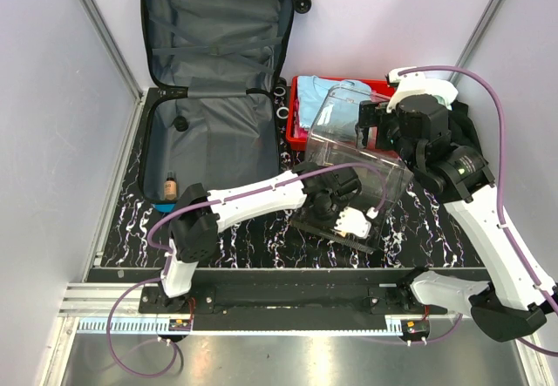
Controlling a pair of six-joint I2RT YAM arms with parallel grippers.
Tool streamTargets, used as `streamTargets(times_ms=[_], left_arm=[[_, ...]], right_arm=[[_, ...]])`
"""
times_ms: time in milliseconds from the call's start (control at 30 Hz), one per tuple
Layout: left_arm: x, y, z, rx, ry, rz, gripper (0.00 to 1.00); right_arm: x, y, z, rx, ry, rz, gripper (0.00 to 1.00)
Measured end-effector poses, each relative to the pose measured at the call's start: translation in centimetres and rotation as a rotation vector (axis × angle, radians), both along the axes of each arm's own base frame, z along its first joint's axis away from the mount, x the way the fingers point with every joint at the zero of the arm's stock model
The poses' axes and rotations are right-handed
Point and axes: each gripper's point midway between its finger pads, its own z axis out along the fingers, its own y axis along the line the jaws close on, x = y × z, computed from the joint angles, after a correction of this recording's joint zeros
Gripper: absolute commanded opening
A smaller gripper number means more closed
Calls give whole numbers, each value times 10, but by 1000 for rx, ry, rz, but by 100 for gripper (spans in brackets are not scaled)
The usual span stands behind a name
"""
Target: Open, take out, and arrange the luggage
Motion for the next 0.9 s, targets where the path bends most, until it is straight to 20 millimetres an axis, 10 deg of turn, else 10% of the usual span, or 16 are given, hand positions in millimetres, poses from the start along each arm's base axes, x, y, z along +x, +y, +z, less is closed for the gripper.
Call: streamTargets(times_ms=[267, 667, 900], left_arm=[[1, 7, -7, 18, 20, 10, 48], [28, 0, 37, -104, 2, 154, 49], [91, 53, 109, -332, -35, 453, 59]], right_arm=[[-2, -1, 0, 2, -1, 1, 94], [-2, 0, -3, 0, 5, 2, 94], [6, 18, 5, 96, -34, 33, 94]])
